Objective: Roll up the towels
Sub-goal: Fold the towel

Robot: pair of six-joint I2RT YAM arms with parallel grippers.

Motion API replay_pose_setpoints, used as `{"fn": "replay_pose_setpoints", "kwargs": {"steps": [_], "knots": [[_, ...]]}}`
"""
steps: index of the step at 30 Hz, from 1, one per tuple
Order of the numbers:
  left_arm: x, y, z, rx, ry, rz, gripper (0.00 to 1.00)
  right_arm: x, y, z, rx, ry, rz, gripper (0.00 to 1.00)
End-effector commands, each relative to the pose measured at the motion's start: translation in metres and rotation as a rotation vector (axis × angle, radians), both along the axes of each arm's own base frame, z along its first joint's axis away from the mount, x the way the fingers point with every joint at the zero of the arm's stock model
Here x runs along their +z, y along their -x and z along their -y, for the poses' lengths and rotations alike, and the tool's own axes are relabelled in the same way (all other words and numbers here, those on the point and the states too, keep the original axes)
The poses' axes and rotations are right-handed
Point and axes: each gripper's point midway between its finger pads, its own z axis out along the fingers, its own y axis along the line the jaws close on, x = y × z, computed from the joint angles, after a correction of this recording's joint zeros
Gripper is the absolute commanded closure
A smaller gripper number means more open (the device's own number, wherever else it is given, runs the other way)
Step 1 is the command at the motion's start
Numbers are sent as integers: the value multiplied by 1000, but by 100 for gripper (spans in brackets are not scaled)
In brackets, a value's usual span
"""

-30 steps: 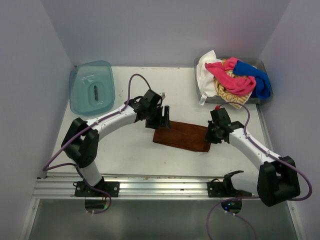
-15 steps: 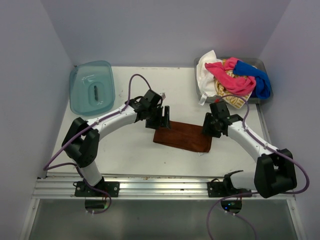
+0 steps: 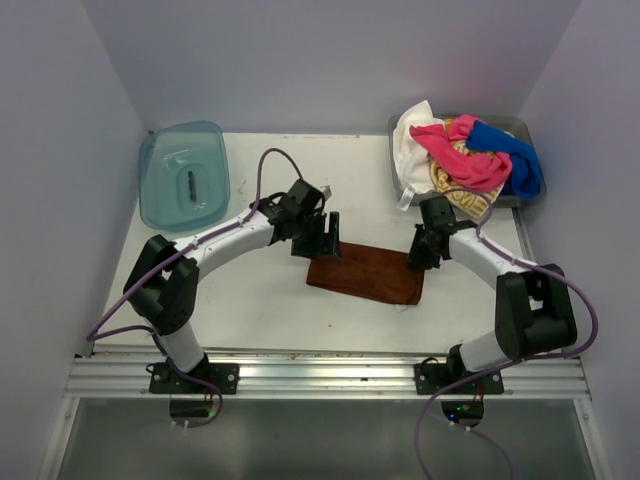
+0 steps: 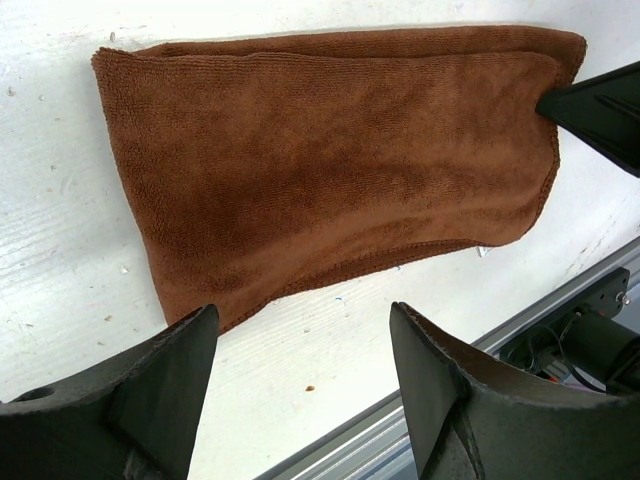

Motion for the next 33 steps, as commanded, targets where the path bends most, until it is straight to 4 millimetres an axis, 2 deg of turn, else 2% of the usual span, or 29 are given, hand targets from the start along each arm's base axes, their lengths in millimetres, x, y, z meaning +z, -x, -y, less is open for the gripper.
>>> {"fn": "replay_pose_setpoints", "kwargs": {"steps": [1,2,3,8,15,20,25,29,30,31,32,33], "knots": [[13,-7,5,-24,28,37,27,19,-23,-3,-21,-18,86,88],[12,-7,5,-21,26,34,27,22,-24,-2,-24,-14,99,97],[10,-6,5,-24,26,30,27,25,-25,0,-37,-6,111,100],[8,-6,5,-26,26,26,27,39,-28,14,-86,46,158,100],[9,-6,5,-31,24,29,27,46,-28,22,-127,76,185,100],[7,-5,5,-41,22,26,27,40,-23,31,-142,118,163,100],[4,-6,9,-50,26,15,27,40,-20,50,-187,213,176,100],[-1,-5,13,-67,39,-4,27,27,-20,60,-186,280,149,100],[0,-5,14,-71,43,-4,27,24,-17,62,-178,295,123,97],[-1,-5,15,-72,42,-7,27,22,-15,62,-172,298,103,90],[-1,-5,15,-72,44,-5,27,21,-14,61,-166,294,92,76],[1,-5,16,-76,47,-1,27,21,-12,60,-158,288,90,72]]}}
